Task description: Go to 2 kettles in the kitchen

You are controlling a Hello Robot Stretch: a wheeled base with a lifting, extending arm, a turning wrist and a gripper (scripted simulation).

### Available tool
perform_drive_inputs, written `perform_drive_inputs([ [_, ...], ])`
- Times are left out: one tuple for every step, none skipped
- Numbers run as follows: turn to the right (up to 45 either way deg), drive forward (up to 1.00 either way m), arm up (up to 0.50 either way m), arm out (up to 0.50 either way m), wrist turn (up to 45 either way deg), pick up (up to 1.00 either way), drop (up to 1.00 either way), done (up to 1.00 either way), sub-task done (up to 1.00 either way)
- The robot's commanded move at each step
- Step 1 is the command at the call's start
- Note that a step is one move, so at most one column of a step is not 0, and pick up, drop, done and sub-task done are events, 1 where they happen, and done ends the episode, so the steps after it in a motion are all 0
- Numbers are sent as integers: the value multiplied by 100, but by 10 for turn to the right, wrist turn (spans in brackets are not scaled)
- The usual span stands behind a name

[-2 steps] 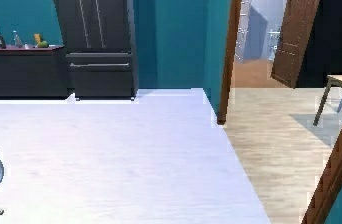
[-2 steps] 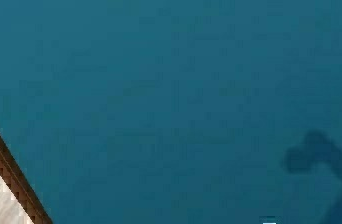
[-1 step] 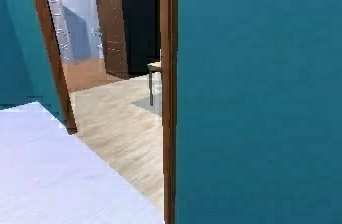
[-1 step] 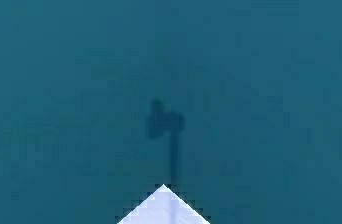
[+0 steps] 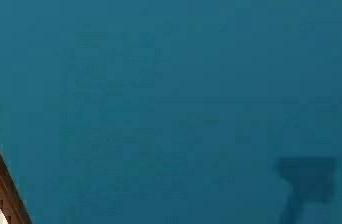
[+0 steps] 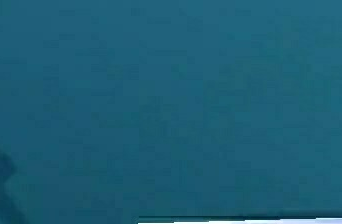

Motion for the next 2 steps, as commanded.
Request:
perform_drive_inputs([
  [420, 0, 0, 0, 0, 0, 0, 0, 0],
  [0, 5, 0, 0, 0, 0, 0, 0, 0],
])
